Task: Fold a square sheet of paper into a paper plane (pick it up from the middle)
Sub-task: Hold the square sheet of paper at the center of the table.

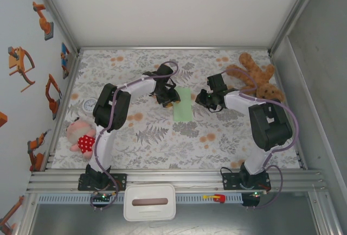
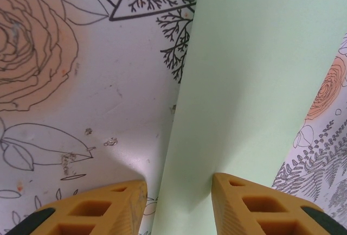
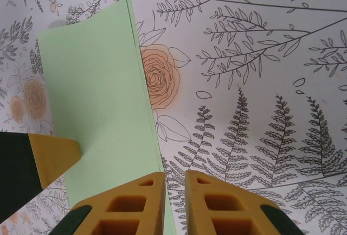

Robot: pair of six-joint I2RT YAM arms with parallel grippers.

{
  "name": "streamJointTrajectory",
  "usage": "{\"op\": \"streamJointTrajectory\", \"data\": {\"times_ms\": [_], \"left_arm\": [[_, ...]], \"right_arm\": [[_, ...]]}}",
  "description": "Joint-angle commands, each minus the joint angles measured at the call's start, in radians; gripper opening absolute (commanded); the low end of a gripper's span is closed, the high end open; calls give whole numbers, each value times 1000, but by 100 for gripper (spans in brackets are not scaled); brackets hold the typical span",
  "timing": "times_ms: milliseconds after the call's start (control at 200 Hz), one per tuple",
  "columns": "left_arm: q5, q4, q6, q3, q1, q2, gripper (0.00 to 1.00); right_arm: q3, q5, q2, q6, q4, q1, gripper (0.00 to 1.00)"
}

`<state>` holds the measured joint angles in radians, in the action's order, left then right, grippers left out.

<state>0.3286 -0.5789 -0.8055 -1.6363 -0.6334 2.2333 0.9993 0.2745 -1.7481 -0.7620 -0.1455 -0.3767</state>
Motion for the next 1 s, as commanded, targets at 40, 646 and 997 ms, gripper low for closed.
{"op": "streamJointTrajectory", "data": {"times_ms": [40,646,997], "left_arm": [[-126,-44,24,85,-35,225,41],[-140,-67,15,69,-39,232,41],[-149,-100,5,44,-43,242,43]], "right_arm": [[9,12,-14,11,23,4,17],[0,159,-64,3,123,4,12],[-2,209,-94,-9,153,3,11]]}}
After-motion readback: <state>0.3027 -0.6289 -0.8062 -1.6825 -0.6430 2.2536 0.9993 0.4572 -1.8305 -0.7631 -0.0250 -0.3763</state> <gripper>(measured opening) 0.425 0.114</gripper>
